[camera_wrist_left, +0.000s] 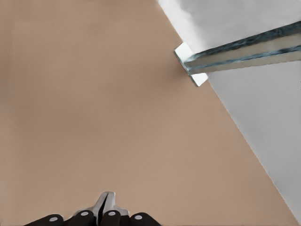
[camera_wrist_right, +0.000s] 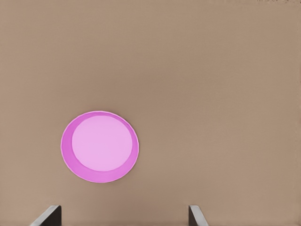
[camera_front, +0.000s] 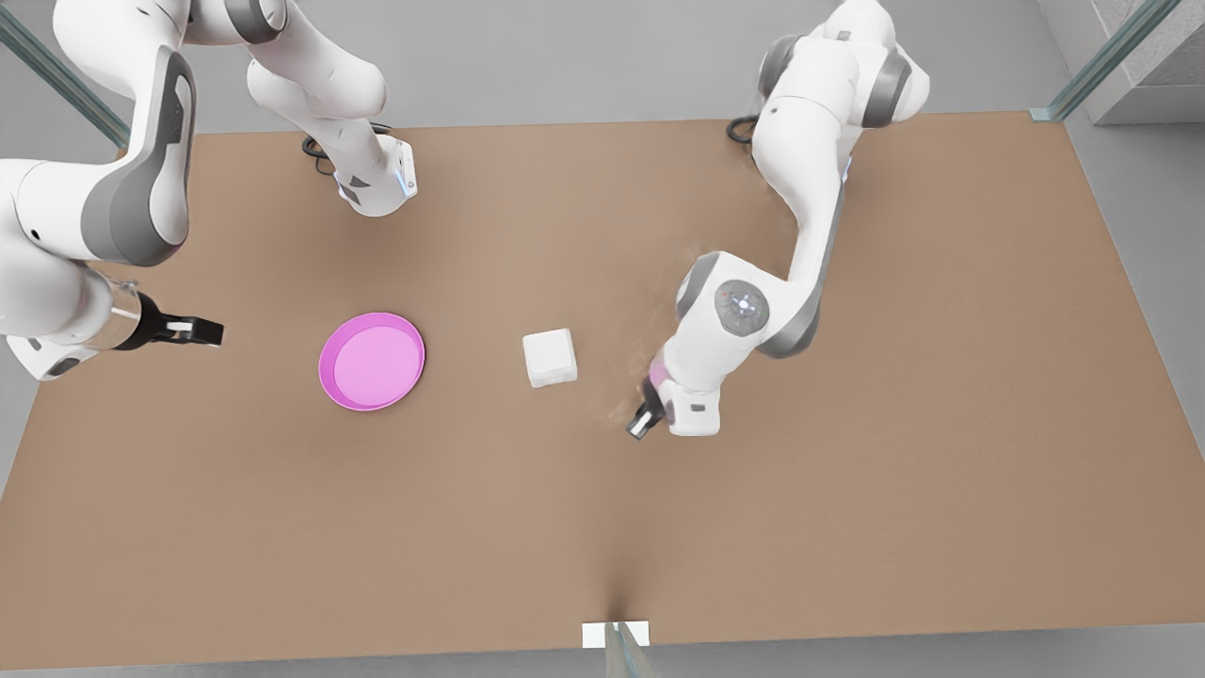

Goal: Pack egg into the box and close the box lid

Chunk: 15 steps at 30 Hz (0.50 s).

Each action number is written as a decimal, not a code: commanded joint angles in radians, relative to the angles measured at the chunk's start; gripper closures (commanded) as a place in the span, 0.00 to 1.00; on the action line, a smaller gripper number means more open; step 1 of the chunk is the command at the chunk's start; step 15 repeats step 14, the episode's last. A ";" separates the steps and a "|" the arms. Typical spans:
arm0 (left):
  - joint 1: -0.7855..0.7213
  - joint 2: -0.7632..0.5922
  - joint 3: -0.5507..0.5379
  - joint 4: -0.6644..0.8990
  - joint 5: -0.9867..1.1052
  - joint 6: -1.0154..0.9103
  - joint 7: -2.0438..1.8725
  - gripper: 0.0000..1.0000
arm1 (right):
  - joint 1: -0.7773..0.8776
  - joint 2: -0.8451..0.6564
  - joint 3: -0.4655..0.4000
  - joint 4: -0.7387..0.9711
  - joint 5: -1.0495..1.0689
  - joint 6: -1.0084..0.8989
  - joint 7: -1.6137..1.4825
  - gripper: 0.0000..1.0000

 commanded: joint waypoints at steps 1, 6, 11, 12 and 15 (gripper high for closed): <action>0.201 -0.004 0.040 0.051 0.122 -0.637 1.100 0.00 | 0.005 0.000 0.001 -0.001 -0.024 -0.004 -0.092 0.00; 0.263 -0.520 -0.112 -0.180 0.466 -0.677 1.448 0.00 | 0.007 0.020 0.002 0.040 0.063 0.076 -0.096 0.00; 0.263 -0.551 -0.122 -0.296 0.464 -0.603 1.413 0.00 | 0.007 0.057 0.001 0.059 0.057 0.074 -0.092 0.00; 0.263 -0.547 -0.122 -0.296 0.464 -0.603 1.413 0.00 | 0.008 0.057 0.001 0.059 0.055 0.074 -0.092 0.00; 0.263 -0.547 -0.124 -0.296 0.464 -0.603 1.412 0.00 | 0.004 0.057 0.001 0.060 0.054 0.074 -0.091 0.00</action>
